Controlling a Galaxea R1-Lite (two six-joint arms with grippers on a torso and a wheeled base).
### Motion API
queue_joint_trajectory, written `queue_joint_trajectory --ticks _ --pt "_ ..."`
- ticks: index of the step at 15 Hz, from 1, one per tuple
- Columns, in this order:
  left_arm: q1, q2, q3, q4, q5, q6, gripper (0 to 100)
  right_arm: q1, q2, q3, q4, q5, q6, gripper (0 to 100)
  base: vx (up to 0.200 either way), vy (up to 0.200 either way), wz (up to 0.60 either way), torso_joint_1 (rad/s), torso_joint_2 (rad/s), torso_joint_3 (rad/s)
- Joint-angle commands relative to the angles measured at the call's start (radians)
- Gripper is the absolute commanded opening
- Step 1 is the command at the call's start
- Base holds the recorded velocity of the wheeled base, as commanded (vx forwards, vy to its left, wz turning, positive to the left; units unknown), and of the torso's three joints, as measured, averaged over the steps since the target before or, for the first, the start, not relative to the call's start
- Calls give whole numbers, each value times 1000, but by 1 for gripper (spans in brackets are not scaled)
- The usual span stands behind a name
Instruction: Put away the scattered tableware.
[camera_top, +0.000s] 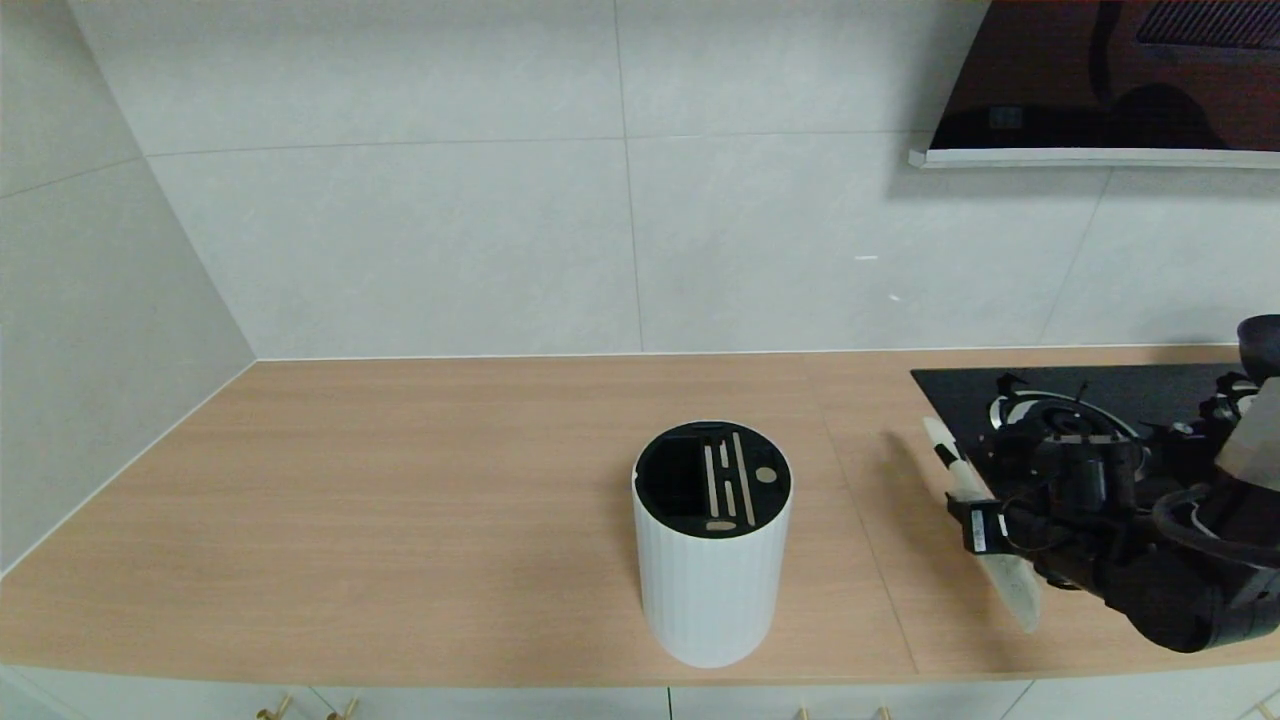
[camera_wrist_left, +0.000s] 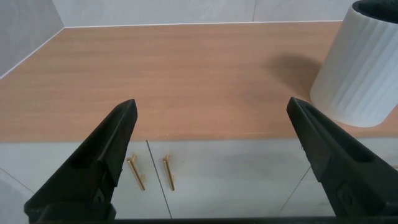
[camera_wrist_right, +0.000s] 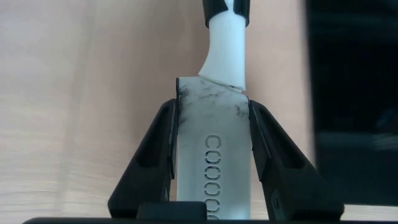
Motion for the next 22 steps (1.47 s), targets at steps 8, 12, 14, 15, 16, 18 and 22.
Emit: queue_joint_trajectory --ticks 8,12,14,15,16,18,22 --pt "-21 100 -204 91 -175 10 100 122 -420 -5 102 2 -1 0 0 0 0 0 0 0" --pt "-60 470 -422 98 -502 -5 100 157 -456 -205 301 10 -4 0 0 0 0 0 0 0" --pt "-74 646 -537 94 -571 -4 100 206 -456 -283 340 16 -1 0 0 0 0 0 0 0" --pt "-84 721 -578 88 -602 -8 100 229 -453 -295 341 16 -1 0 0 0 0 0 0 0" --pt "-107 795 -597 69 -615 0 100 254 -456 -302 341 17 -1 0 0 0 0 0 0 0" --pt "-184 899 -620 -41 -614 -27 100 294 -454 -311 341 17 -1 0 0 0 0 0 0 0" --pt "-365 1076 -624 -302 -612 -214 100 347 -445 -306 338 37 -1 0 0 0 0 0 0 0"
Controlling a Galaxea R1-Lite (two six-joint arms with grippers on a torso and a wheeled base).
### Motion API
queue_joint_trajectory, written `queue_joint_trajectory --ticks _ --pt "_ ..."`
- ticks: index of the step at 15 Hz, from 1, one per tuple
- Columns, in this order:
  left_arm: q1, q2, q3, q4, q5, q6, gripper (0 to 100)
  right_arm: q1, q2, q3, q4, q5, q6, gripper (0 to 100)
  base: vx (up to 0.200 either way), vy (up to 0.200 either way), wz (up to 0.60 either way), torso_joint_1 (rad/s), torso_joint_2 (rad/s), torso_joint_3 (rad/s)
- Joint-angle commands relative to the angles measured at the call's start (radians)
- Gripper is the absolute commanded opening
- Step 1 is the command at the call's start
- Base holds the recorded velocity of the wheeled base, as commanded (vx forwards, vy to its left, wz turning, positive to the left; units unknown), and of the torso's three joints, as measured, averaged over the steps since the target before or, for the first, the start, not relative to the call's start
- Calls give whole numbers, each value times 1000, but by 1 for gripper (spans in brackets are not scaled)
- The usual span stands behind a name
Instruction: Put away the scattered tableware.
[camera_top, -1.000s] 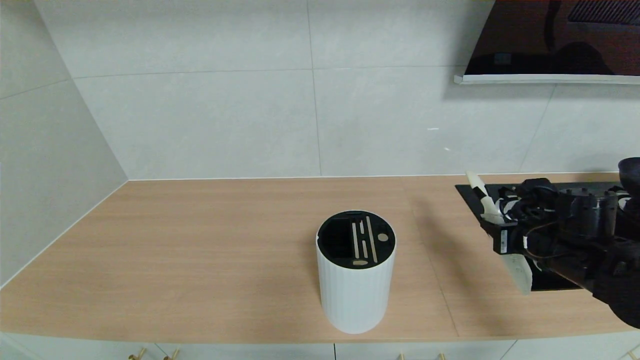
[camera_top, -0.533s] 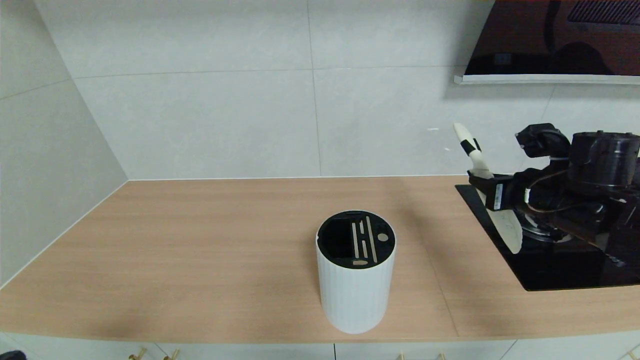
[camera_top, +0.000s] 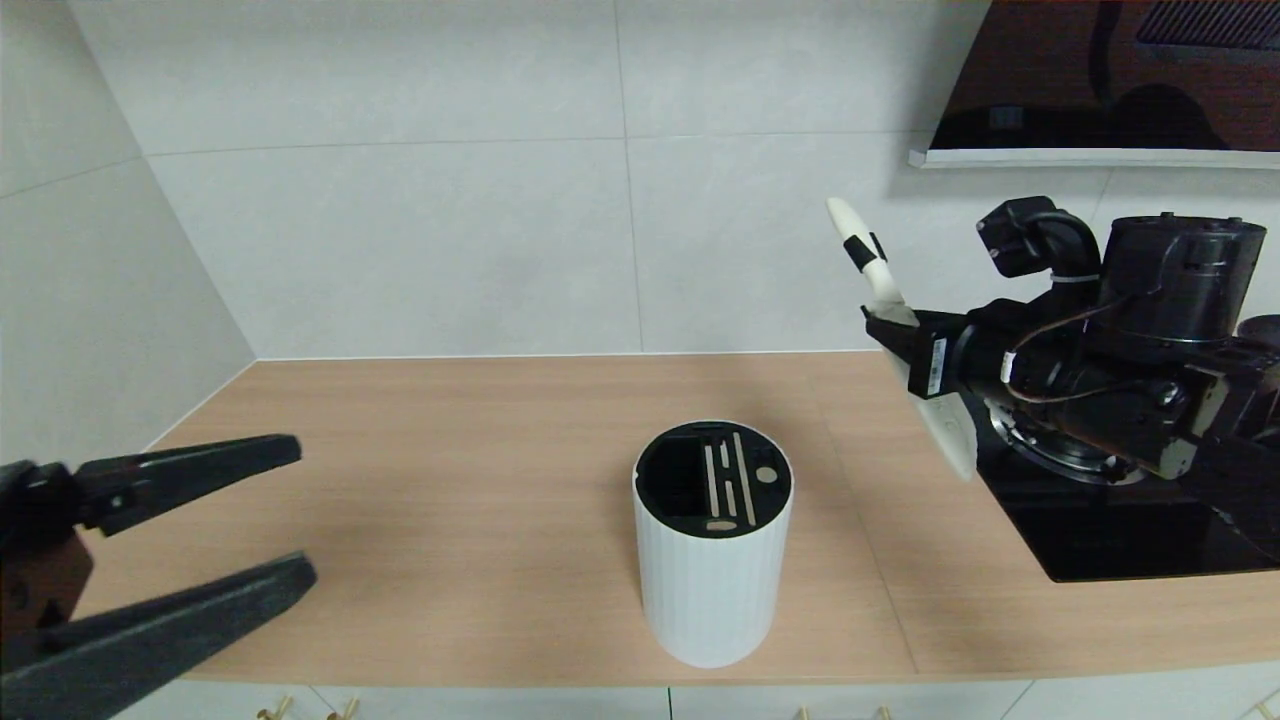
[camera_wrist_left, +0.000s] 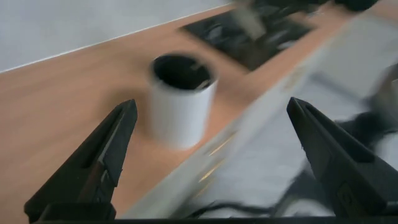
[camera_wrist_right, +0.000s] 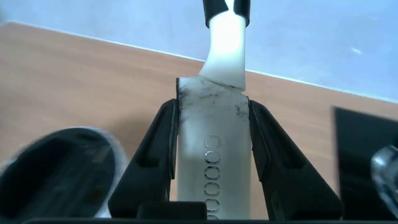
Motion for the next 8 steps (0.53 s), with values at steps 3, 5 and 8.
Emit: queue_joint_trajectory --ticks 3,5,8 --pt "-105 233 1 -218 -2 -222 100 57 -8 41 -3 16 6 0 0 0 0 0 0 0" --pt "-120 273 2 -327 -2 -361 100 125 -10 39 1 7 6 0 0 0 0 0 0 0" --pt "-126 353 4 -465 43 -502 100 249 -22 41 3 -7 61 0 0 0 0 0 0 0"
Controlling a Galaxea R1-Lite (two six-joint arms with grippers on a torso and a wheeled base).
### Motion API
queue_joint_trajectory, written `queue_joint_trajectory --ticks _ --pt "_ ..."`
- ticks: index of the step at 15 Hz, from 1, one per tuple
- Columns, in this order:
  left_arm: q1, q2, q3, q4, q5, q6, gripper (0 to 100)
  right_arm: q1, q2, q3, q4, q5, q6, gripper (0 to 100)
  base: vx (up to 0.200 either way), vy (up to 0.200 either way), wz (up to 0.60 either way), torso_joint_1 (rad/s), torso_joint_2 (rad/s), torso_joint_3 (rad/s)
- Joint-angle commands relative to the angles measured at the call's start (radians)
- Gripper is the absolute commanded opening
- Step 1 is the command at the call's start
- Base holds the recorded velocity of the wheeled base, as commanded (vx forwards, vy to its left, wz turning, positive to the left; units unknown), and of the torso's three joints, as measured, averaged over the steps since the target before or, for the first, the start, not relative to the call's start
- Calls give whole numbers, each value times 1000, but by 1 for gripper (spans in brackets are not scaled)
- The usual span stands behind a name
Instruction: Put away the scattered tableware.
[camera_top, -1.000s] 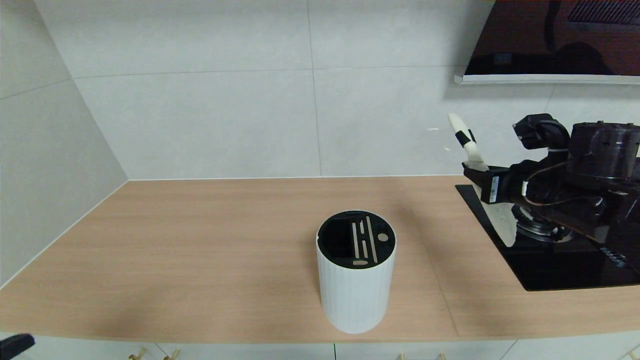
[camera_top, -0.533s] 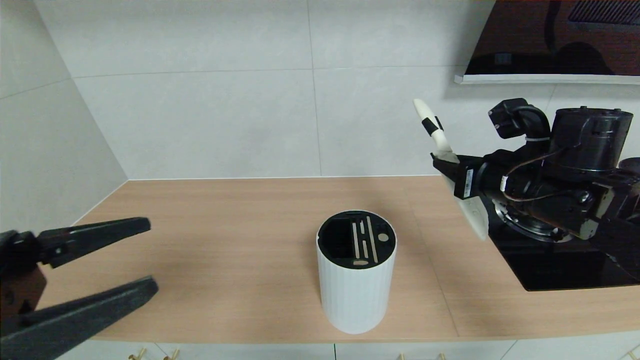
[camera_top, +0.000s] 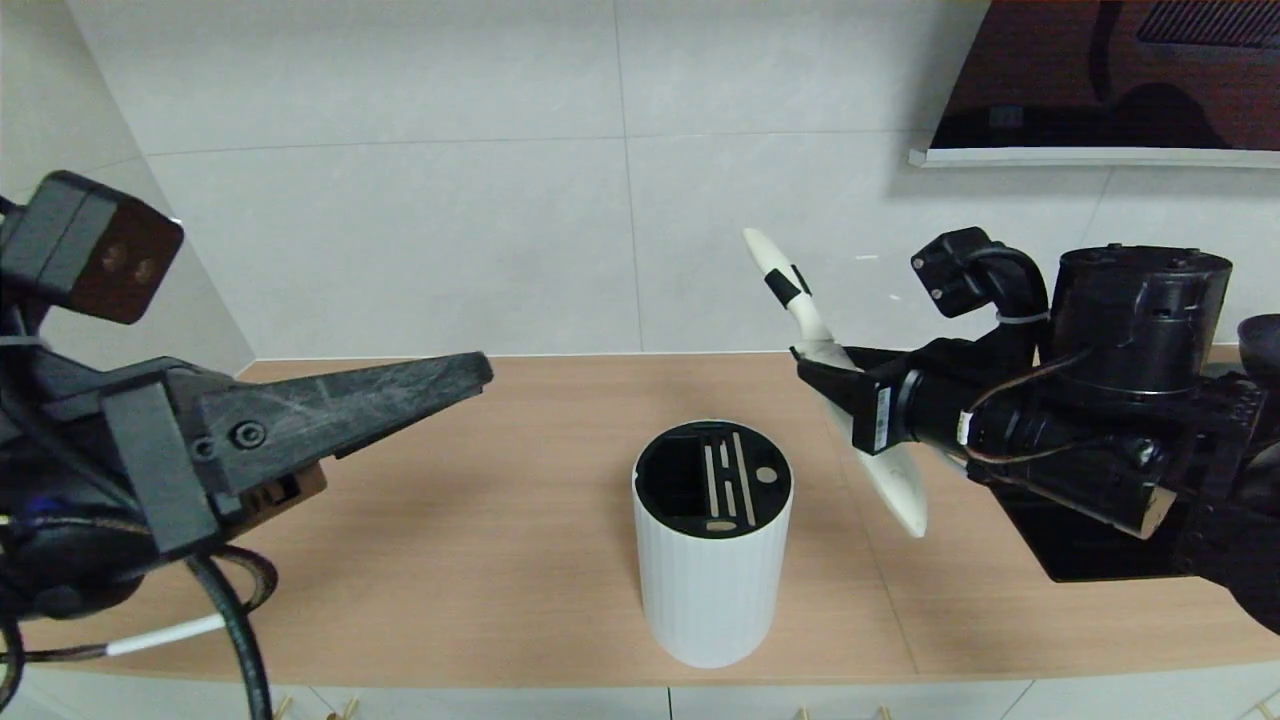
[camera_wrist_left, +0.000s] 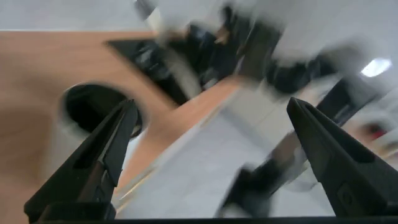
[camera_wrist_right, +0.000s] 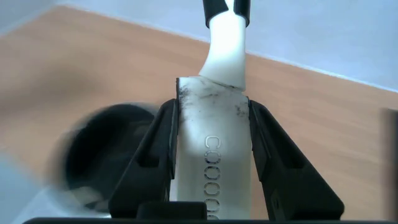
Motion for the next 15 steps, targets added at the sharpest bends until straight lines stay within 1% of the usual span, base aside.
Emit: queue_joint_trajectory --ticks 1,3,4,5,7,8,10,12,13,15 --pt "-18 116 0 -62 71 -28 100 86 -11 0 1 -4 33 0 0 0 0 0 0 0" --pt "-81 187 0 -120 177 -24 100 124 -6 1 1 -4 47 0 0 0 0 0 0 0" --pt "-110 220 0 -165 229 -27 100 144 -5 1 1 -4 55 0 0 0 0 0 0 0" --pt "-130 249 1 -203 264 -28 100 162 -3 0 1 -4 67 0 0 0 0 0 0 0" --pt "-138 285 0 -250 300 -35 100 202 9 1 -5 -3 98 0 0 0 0 0 0 0" --pt "-147 300 3 -289 303 -45 100 216 9 3 -5 -3 110 0 0 0 0 0 0 0" --pt "-172 331 15 -379 330 -76 100 225 15 3 -8 -1 115 0 0 0 0 0 0 0" --pt "-178 377 15 -433 363 -76 100 238 17 4 -8 0 119 0 0 0 0 0 0 0" --pt "-178 401 12 -442 381 -76 100 242 18 14 -9 2 122 0 0 0 0 0 0 0" --pt "-178 417 6 -445 392 -77 100 251 17 24 -37 4 121 0 0 0 0 0 0 0"
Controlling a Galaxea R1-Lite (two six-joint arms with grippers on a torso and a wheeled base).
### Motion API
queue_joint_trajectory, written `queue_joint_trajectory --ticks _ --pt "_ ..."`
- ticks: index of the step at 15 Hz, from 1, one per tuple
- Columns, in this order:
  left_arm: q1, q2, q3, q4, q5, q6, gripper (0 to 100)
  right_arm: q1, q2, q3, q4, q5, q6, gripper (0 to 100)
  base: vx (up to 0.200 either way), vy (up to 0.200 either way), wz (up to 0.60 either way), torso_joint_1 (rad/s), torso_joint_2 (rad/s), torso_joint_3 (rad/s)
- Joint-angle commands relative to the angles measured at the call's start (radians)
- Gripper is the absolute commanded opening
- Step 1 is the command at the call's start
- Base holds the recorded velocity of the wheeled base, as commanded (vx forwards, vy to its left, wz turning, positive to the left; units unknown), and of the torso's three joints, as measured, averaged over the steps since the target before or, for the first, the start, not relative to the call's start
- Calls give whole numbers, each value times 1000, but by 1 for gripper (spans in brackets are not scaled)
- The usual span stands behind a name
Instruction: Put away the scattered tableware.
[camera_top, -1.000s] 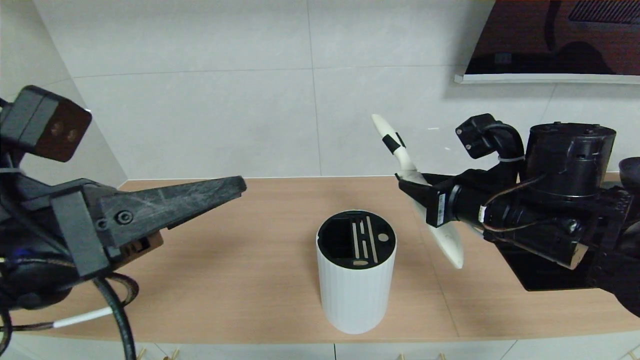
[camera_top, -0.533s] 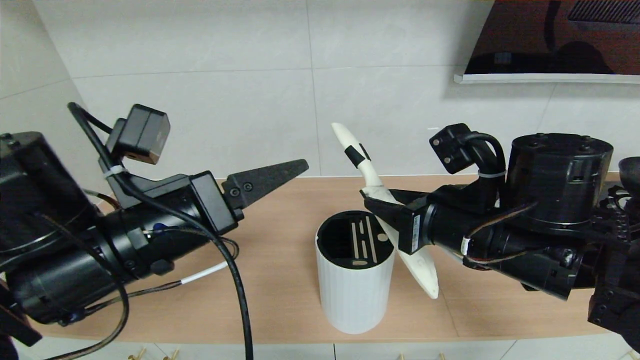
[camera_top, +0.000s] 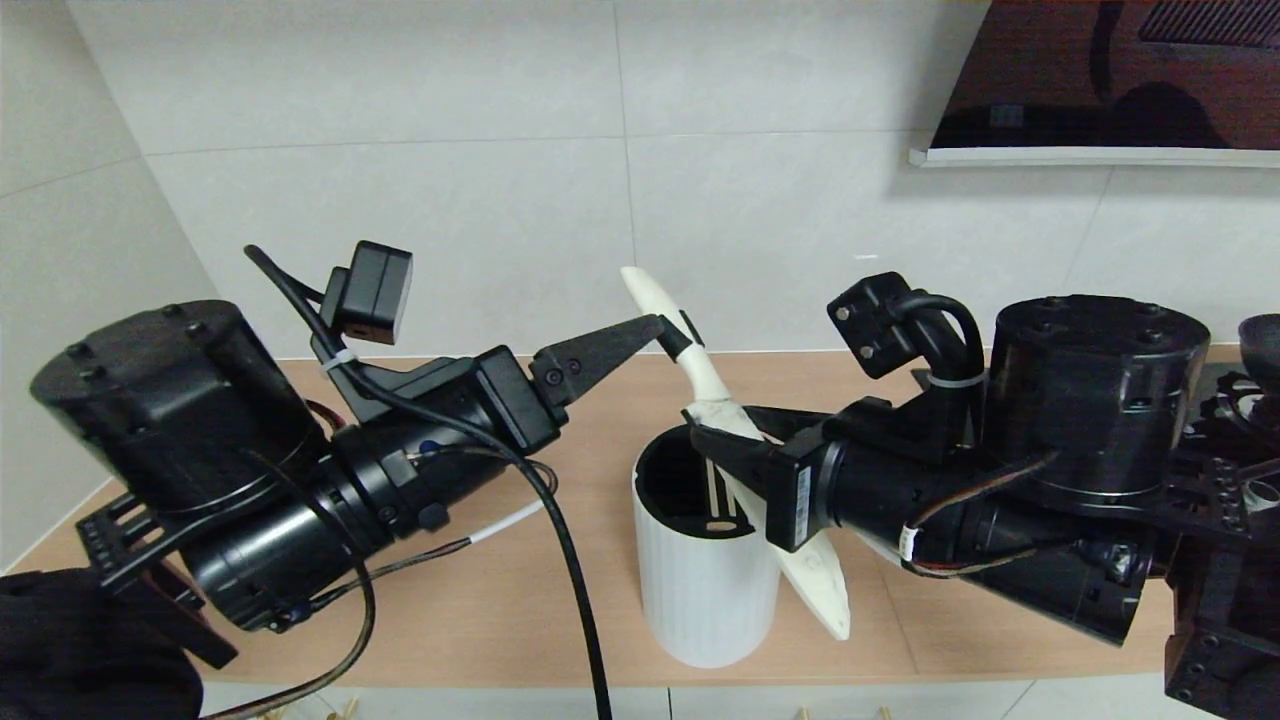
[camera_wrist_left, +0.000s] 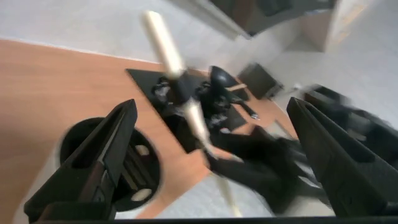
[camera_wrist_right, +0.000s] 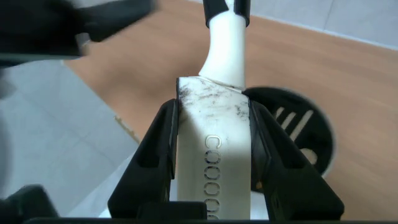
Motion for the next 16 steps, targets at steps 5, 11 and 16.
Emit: queue_joint_trajectory --ticks 5,11,16 --pt "0 65 -11 -44 6 -30 100 35 26 20 -38 2 0 0 0 0 0 0 0 0" --pt "-10 89 -6 -68 6 -30 100 53 47 22 -50 4 26 0 0 0 0 0 0 0" --pt "-38 141 -3 -127 6 -27 100 68 52 20 -52 4 29 0 0 0 0 0 0 0"
